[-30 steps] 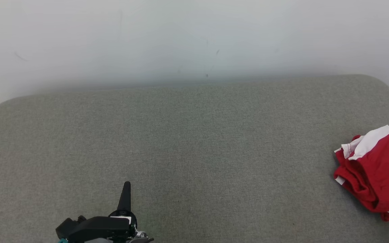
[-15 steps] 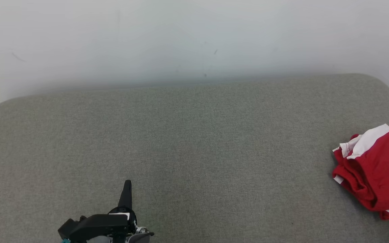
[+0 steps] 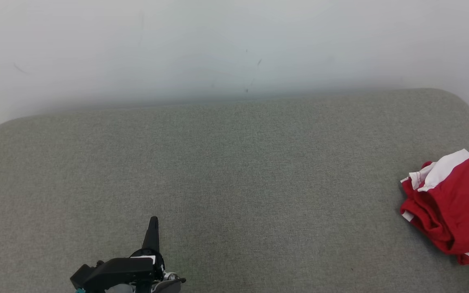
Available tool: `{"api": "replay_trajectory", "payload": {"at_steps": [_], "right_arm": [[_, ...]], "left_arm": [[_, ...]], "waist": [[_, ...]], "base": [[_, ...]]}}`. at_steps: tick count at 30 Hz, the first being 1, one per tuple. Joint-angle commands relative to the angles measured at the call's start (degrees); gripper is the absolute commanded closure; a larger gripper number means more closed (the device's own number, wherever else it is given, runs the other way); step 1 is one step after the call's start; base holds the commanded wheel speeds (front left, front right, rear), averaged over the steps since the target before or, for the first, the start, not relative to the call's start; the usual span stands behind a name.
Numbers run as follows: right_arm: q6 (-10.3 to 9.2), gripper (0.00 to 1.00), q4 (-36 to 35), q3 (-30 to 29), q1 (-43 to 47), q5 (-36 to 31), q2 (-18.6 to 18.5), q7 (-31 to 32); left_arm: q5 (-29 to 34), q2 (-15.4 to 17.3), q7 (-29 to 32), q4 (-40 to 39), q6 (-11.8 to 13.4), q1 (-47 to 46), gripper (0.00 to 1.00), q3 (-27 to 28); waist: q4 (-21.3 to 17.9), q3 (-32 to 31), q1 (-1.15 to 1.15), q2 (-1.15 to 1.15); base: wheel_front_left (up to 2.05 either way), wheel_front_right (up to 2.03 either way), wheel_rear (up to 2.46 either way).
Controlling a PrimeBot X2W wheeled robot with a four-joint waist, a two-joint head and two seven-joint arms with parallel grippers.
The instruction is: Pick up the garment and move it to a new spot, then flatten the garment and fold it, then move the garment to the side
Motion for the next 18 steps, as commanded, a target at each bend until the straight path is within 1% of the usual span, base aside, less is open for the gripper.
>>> {"api": "replay_trajectory", "payload": {"at_steps": [1, 18], "right_arm": [[0.02, 1.0, 0.1, -0.2, -0.3, -0.2, 0.0, 0.2], [0.02, 1.0, 0.1, -0.7, -0.6, -0.9, 0.4, 0.6]], "left_arm": [[-0.4, 0.0, -0.2, 0.3, -0.2, -0.3, 1.0, 0.0], [-0.4, 0.0, -0.2, 0.3, -0.2, -0.3, 1.0, 0.0]], "waist": [[0.0, 0.0, 0.0, 0.0], [0.0, 0.0, 0.0, 0.0]], "base": [[0.0, 0.0, 0.0], [0.0, 0.0, 0.0]]}}
